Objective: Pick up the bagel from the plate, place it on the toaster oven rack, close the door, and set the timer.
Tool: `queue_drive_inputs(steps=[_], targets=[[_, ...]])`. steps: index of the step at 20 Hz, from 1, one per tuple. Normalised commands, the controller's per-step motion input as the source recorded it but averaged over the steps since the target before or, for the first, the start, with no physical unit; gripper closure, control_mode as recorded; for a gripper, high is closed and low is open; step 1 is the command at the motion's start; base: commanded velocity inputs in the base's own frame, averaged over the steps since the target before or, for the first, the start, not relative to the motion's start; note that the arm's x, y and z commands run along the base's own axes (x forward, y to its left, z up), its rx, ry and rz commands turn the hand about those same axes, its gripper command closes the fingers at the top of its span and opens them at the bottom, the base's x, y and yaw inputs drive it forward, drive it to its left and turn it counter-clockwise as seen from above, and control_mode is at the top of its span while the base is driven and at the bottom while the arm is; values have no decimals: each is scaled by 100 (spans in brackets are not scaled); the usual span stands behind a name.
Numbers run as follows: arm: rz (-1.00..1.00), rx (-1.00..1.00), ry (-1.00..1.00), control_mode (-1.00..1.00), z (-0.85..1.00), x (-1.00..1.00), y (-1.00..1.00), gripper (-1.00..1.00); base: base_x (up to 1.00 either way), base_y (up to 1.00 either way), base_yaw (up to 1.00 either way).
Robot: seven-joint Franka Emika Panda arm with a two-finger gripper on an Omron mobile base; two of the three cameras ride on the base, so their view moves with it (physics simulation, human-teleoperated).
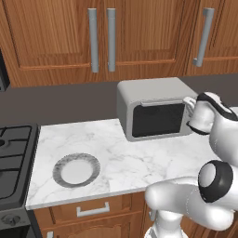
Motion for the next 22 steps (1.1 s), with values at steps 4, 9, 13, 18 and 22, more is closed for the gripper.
queue_drive_inputs(steps=[4, 9, 13, 18, 22], targets=[[0, 0, 10, -100, 80, -35, -91, -100, 0, 0, 0], [0, -24, 17, -100, 27, -32, -96, -100, 0, 0, 0], [4, -34, 23, -100, -12, -22, -51, -100, 0, 0, 0], [4, -17, 14, -100, -47, -14, 0, -100, 0, 0, 0], [7, -7, -5, -100, -54, -6, 31, -100, 0, 0, 0]])
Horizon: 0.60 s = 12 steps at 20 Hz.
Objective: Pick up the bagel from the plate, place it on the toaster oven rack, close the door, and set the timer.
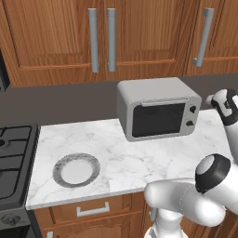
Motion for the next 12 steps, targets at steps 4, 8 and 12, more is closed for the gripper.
queue_drive_inputs(steps=[4, 8, 12], targets=[[9, 0, -11, -100, -14, -1, 13, -100, 0, 0, 0], [5, 0, -2, -100, -21, 9, 18, -100, 0, 0, 0], [4, 0, -17, -100, 0, 18, 0, -100, 0, 0, 0]])
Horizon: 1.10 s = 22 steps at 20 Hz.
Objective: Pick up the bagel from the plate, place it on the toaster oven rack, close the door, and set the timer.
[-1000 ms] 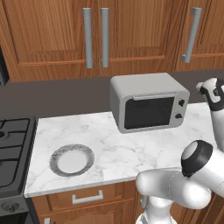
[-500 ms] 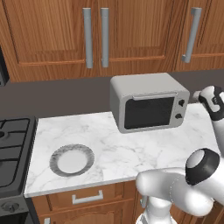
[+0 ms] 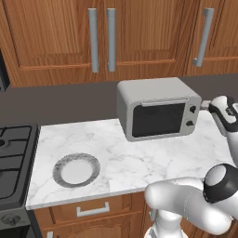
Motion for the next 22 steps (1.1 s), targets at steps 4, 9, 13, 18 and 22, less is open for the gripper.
queue_drive_inputs(steps=[4, 9, 13, 18, 22], targets=[[7, 0, -20, -100, -1, 2, 0, -100, 0, 0, 0], [2, -9, -7, -100, -19, 0, -2, -100, 0, 0, 0], [5, -1, 23, -100, -1, 0, 0, -100, 0, 0, 0], [5, 0, 14, -100, -6, 0, 0, -100, 0, 0, 0], [4, 0, 35, -100, -2, 0, 0, -100, 0, 0, 0]])
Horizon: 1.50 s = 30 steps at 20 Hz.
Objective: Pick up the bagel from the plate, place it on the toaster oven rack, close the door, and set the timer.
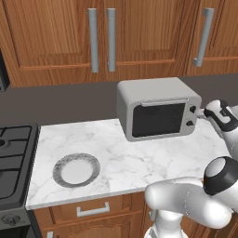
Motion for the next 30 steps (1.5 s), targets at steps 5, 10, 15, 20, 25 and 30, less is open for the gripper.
queue_drive_inputs(steps=[5, 10, 15, 20, 25, 30], targets=[[2, 0, 18, -100, -24, 0, 0, -100, 0, 0, 0], [2, 0, 8, -100, -24, 0, 0, -100, 0, 0, 0], [0, 0, 2, -100, -12, 0, 0, -100, 0, 0, 0], [2, 4, -5, -100, 0, -2, -1, -100, 0, 0, 0], [11, 7, -7, -100, 3, 0, 2, -100, 0, 0, 0], [7, 5, -8, -100, 6, 0, -3, -100, 0, 0, 0]])
